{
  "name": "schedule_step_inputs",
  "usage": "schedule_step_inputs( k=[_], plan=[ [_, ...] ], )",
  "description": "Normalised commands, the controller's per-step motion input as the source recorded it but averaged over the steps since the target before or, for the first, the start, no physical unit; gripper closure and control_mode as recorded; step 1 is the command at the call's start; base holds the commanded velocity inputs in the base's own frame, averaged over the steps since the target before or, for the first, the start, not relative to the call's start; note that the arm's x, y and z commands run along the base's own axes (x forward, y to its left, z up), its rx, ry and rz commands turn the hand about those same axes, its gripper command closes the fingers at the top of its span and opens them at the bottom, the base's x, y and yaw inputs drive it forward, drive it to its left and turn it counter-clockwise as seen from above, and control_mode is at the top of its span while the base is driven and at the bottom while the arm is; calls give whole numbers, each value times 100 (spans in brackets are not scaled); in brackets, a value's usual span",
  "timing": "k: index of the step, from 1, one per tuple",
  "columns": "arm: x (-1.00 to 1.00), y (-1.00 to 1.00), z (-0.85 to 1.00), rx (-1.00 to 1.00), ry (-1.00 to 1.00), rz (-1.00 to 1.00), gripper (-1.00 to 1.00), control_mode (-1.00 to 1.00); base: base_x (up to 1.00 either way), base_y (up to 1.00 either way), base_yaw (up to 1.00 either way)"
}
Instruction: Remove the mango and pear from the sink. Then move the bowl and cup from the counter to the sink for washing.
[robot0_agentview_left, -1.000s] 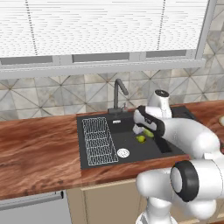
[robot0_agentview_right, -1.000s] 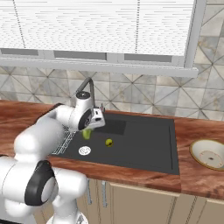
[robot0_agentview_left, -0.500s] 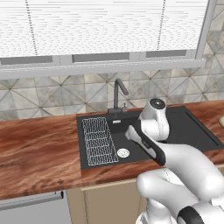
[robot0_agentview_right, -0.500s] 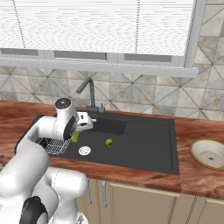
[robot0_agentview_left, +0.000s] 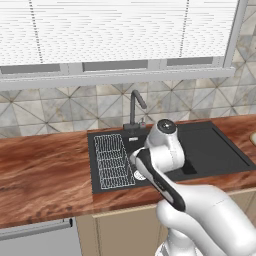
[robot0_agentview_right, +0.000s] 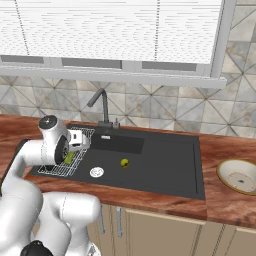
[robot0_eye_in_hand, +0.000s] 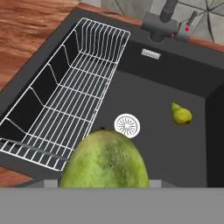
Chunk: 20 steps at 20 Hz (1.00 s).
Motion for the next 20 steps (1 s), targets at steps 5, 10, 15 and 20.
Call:
schedule_step_inputs(
  k=[5, 10, 15, 20],
  plan=[
    [-4, 59, 17, 0, 0, 0, 100, -100, 0, 0, 0],
    [0, 62, 15, 0, 1, 0, 100, -100, 0, 0, 0],
    [5, 59, 18, 0, 10, 0, 100, -100, 0, 0, 0],
    [7, 62, 15, 0, 11, 0, 100, -100, 0, 0, 0]
  ],
)
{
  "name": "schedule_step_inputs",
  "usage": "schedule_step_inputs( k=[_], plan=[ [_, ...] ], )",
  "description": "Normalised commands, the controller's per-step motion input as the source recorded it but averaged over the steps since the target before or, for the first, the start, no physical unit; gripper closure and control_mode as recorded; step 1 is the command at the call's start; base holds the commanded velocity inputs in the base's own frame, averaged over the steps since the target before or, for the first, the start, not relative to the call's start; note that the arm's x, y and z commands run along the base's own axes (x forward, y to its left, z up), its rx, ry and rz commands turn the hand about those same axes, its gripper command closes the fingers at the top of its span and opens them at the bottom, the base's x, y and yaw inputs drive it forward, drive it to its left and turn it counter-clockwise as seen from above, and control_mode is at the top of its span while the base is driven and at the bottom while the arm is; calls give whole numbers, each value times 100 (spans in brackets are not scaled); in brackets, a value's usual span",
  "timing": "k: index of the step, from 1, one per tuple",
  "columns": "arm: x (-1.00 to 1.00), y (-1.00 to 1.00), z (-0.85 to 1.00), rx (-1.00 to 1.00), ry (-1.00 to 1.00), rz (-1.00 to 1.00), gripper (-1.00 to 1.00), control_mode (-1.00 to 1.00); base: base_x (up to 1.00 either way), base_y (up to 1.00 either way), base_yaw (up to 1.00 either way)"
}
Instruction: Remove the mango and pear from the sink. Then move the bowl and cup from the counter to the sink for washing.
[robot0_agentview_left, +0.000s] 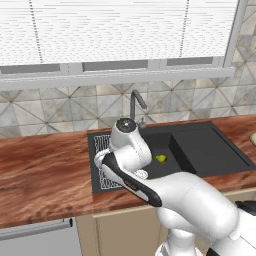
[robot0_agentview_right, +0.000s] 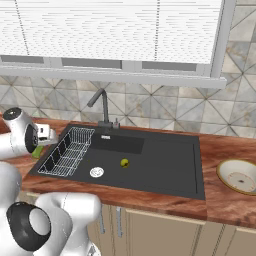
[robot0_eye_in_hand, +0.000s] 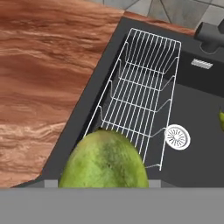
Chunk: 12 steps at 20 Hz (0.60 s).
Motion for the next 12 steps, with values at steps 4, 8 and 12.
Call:
schedule_step_inputs(
  k=[4, 8, 12],
  plan=[
    [11, 61, 10, 0, 14, 0, 100, -100, 0, 0, 0],
    [14, 61, 1, 0, 9, 0, 100, -100, 0, 0, 0],
    [21, 56, -6, -1, 5, 0, 100, -100, 0, 0, 0]
  ],
)
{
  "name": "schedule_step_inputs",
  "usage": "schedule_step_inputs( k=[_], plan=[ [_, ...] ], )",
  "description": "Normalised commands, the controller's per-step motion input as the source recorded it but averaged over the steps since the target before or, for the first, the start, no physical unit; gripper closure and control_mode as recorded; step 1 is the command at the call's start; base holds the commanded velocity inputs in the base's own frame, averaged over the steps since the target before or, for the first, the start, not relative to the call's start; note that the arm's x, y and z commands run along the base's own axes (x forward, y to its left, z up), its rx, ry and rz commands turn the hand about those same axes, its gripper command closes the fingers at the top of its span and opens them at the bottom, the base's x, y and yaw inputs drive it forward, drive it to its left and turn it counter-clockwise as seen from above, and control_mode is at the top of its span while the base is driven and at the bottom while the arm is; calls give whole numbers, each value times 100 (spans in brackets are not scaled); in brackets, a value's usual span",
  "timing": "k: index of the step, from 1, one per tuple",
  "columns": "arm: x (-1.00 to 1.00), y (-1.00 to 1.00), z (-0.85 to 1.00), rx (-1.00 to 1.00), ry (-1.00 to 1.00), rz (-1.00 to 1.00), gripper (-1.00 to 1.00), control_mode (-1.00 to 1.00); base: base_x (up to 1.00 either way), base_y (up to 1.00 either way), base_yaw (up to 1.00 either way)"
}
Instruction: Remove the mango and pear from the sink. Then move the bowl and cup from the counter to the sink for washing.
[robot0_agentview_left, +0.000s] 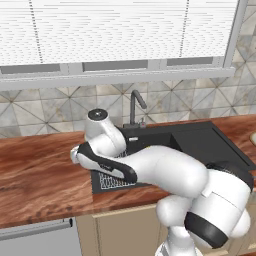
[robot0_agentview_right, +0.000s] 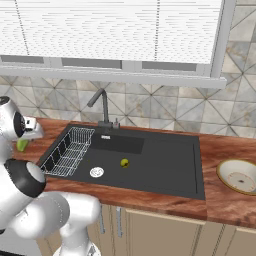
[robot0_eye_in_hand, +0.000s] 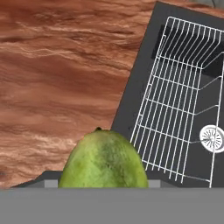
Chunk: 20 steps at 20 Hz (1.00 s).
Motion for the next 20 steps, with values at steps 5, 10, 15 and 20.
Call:
schedule_step_inputs(
  k=[5, 10, 15, 20],
  plan=[
    [26, 50, -10, 0, 5, 0, 100, -100, 0, 0, 0],
    [25, 47, -19, 0, 10, 1, 100, -100, 0, 0, 0],
    [27, 35, -35, 0, 14, 0, 100, -100, 0, 0, 0],
    [25, 37, -35, -1, 10, 0, 100, -100, 0, 0, 0]
  ],
)
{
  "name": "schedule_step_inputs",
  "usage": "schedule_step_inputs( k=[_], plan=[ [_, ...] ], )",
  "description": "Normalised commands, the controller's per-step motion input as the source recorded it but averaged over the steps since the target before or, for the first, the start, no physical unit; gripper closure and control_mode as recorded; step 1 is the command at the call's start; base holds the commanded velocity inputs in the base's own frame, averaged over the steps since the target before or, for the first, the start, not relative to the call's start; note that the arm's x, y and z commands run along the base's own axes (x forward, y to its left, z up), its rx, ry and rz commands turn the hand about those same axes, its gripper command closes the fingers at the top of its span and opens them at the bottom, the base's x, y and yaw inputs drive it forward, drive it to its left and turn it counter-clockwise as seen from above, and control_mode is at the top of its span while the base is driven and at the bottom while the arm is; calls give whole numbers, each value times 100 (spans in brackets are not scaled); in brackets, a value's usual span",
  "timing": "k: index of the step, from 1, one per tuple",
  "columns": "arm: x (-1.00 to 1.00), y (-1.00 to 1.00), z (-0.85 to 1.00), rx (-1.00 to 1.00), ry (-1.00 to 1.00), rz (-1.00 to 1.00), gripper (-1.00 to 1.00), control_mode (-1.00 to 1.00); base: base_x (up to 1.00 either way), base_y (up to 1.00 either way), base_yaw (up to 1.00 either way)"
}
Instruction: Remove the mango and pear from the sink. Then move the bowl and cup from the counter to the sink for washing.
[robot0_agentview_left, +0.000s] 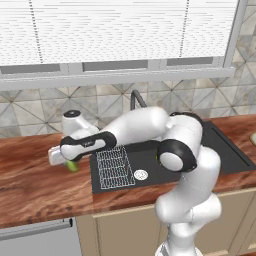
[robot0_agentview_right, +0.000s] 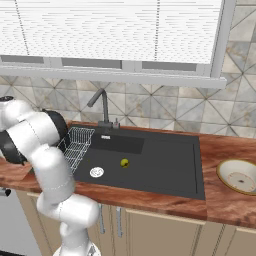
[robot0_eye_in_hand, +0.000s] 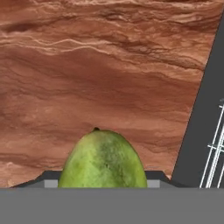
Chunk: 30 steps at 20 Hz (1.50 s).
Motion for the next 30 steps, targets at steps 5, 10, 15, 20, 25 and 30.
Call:
schedule_step_inputs(
  k=[5, 10, 15, 20, 25, 30],
  plan=[
    [19, 40, -36, -3, 10, 0, 100, -100, 0, 0, 0],
    [16, 36, -36, -12, 5, -4, 100, -100, 0, 0, 0],
    [18, 37, -35, -12, 5, -7, 100, -100, 0, 0, 0],
    [18, 25, -31, -7, 15, -5, 100, -100, 0, 0, 0],
    [14, 10, -30, -6, 14, -6, 100, -100, 0, 0, 0],
    [4, 1, -31, -4, 5, -5, 100, -100, 0, 0, 0]
  ],
)
